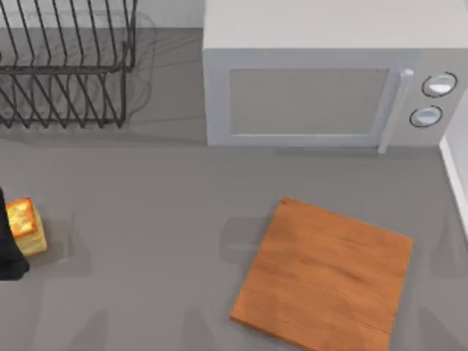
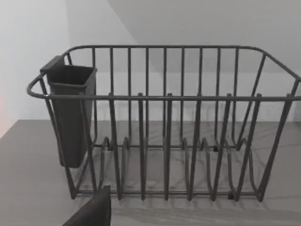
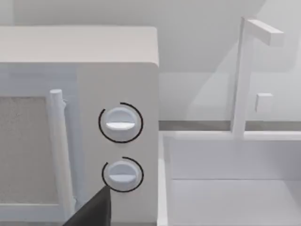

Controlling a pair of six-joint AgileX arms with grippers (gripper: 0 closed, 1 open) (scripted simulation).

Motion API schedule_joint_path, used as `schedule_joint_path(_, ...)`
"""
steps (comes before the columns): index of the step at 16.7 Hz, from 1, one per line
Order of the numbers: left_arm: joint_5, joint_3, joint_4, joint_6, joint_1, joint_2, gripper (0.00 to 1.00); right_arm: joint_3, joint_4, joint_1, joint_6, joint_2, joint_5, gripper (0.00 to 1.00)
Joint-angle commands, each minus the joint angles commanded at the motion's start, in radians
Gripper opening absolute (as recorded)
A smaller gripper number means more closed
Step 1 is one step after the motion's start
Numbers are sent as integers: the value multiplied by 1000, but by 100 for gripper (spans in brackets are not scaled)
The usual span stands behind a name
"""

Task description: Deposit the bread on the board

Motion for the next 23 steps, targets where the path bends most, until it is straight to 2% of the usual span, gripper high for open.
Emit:
schedule_joint_path(4,-1,24,-28,27,1,24,100,0,0,0,0,0,0,100)
schedule_joint_path(8,-3,172,-152,176,4,197,100,0,0,0,0,0,0,100)
schedule_joint_path(12,-2,392,-320,397,3,496,100,0,0,0,0,0,0,100)
schedule_joint_path(23,-11,1031,-790,1006,17,1499,100,0,0,0,0,0,0,100)
